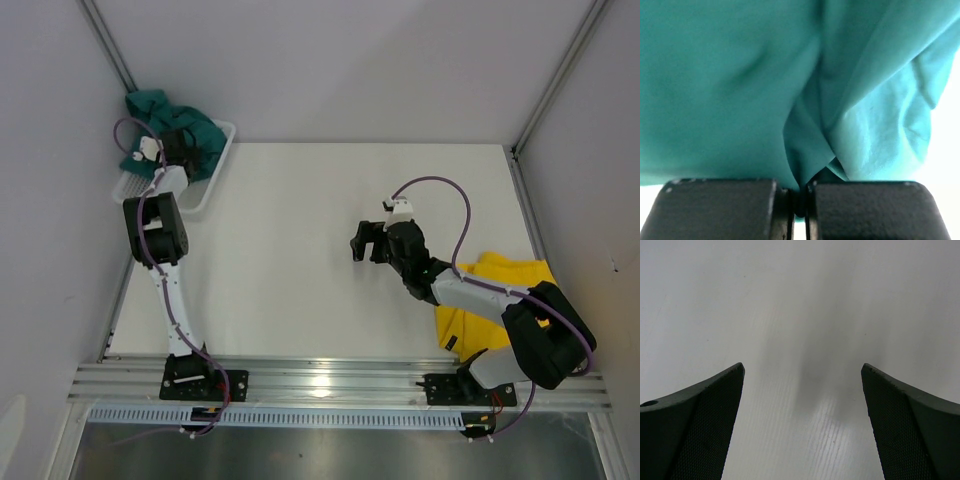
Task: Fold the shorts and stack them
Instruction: Grab the shorts from the pile, then move the shorts to the center of the board
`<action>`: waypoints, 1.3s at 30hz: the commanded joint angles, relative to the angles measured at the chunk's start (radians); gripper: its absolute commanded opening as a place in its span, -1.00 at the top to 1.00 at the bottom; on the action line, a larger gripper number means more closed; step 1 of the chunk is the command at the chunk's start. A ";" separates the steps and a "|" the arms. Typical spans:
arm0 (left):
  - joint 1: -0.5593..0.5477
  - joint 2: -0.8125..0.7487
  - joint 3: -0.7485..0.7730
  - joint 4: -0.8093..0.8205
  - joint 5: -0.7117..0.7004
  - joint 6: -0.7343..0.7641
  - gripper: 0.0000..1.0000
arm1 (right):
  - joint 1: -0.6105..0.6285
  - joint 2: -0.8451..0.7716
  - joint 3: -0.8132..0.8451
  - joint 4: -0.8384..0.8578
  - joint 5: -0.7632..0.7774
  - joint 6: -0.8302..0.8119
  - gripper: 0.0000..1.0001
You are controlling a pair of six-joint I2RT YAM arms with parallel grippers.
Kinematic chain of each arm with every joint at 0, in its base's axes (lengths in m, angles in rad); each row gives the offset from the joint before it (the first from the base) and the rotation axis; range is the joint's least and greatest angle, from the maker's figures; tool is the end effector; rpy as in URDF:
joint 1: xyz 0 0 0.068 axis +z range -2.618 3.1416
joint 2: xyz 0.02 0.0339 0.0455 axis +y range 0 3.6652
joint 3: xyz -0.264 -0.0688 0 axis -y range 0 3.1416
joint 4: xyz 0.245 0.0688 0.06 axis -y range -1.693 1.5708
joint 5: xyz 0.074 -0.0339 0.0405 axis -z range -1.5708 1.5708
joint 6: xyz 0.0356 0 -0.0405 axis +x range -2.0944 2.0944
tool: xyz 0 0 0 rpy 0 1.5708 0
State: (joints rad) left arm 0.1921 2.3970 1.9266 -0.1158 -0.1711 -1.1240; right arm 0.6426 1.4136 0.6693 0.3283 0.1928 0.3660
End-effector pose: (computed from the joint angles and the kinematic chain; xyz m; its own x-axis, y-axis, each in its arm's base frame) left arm 0.5393 0.1111 0.1745 0.0606 -0.8935 -0.4449 -0.6312 0.3110 -0.7106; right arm 0.2436 0.1738 0.2084 -0.4624 0.0926 -0.8818 -0.3024 0.9184 0.2551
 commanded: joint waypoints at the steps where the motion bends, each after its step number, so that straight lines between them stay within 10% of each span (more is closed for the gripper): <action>1: -0.006 -0.122 -0.006 0.203 0.035 0.023 1.00 | -0.006 0.001 0.004 0.046 -0.006 0.001 -0.99; 15: -0.178 -0.669 -0.388 0.478 -0.002 0.151 1.00 | -0.008 -0.041 -0.011 0.055 0.014 -0.019 -0.99; 27: -0.689 -1.051 -0.235 0.535 -0.261 0.817 1.00 | -0.015 -0.129 -0.069 0.095 0.039 -0.018 -0.99; 39: -0.985 -1.450 -0.786 0.622 -0.519 0.798 1.00 | -0.023 -0.286 -0.165 0.120 0.201 0.022 -0.99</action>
State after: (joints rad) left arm -0.7769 0.9806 1.2819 0.4934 -0.5819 -0.2932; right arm 0.6243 1.1603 0.5125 0.3946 0.3176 0.3721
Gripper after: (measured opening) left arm 0.006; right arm 0.993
